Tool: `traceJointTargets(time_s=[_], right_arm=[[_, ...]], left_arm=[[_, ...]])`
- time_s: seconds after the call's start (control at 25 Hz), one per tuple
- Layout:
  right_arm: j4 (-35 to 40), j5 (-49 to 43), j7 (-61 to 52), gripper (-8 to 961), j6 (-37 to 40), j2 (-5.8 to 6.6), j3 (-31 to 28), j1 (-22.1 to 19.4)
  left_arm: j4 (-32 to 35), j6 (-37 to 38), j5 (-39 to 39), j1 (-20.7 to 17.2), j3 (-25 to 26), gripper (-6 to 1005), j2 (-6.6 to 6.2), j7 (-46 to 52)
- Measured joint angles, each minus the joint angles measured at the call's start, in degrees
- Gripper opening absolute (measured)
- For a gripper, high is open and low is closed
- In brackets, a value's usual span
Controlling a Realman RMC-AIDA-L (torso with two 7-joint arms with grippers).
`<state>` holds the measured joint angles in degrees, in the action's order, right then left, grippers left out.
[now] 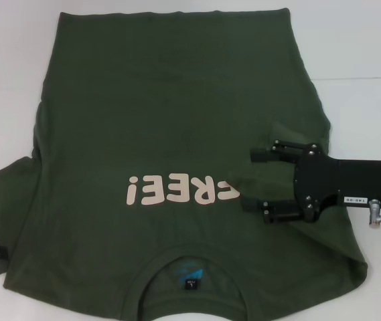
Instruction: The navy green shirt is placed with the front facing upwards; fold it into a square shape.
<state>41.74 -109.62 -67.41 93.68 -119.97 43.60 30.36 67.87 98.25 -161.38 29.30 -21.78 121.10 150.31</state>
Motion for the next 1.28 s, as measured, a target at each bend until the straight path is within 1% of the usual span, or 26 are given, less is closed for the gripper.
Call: traceJointTargets(time_s=[0.52, 1.28], right_arm=[[-0.8, 0.0, -0.1, 917, -0.3, 0.01, 0.0, 0.6], [-0.8, 0.1, -0.2, 916, -0.3, 0.01, -0.1, 1.0]], left_arm=[[-2.9, -2.0, -0.7, 0.8, 0.1, 853, -0.60, -0.1], [-4.0, -2.9, -1.8, 1.1, -0.1, 854, -0.69, -0.2]])
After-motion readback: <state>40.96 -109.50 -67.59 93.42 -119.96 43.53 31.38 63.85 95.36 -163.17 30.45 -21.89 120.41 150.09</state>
